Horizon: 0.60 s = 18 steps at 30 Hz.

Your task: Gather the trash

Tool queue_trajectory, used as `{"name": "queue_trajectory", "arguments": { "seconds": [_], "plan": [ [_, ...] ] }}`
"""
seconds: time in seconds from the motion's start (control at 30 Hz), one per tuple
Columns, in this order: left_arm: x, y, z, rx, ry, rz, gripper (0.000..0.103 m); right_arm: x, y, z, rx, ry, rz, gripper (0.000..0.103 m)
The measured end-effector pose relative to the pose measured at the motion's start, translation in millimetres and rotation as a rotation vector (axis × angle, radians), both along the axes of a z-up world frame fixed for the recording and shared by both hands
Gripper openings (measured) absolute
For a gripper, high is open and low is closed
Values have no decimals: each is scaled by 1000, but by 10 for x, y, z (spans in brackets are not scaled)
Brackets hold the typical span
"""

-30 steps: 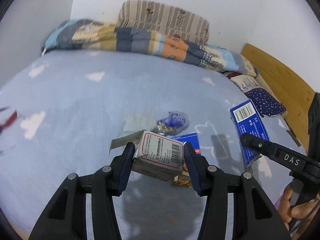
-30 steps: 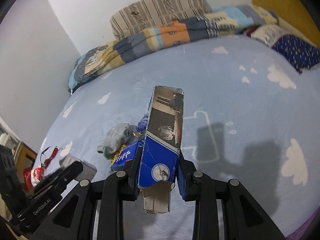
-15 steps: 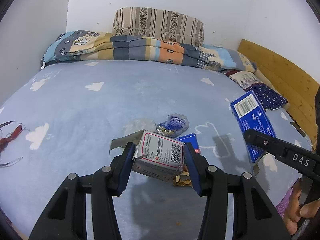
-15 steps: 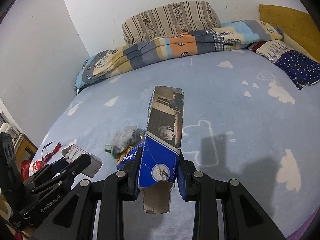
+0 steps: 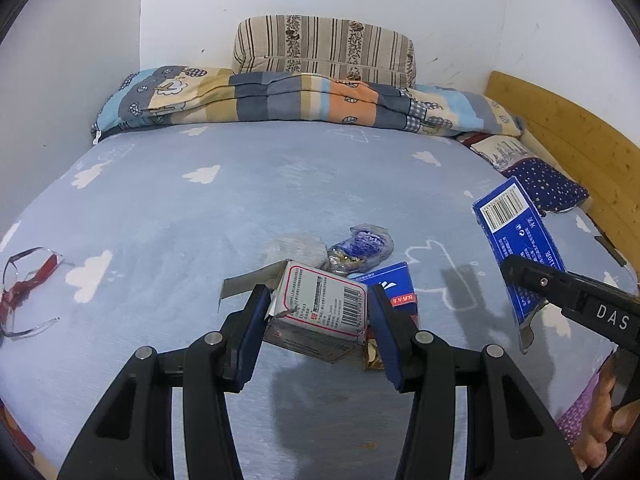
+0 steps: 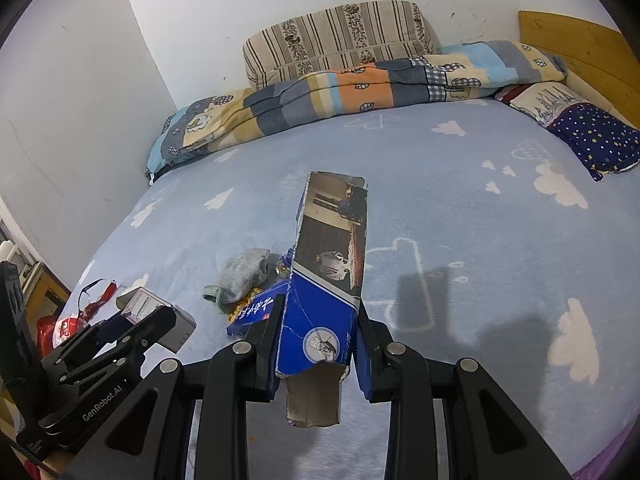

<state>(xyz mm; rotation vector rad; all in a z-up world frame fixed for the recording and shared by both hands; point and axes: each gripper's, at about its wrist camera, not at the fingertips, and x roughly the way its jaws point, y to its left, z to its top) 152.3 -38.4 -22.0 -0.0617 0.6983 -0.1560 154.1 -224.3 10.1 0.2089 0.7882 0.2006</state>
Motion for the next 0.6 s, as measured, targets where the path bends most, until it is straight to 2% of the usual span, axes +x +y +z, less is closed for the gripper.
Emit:
{"name": "queue_trajectory", "arguments": {
  "seconds": [0.23, 0.6],
  "plan": [
    [-44, -23, 21, 45, -28, 7, 49, -4, -5, -7, -2, -4, 1, 31],
    [-64, -43, 50, 72, -44, 13, 49, -13, -9, -10, -8, -8, 1, 31]
  ]
}}
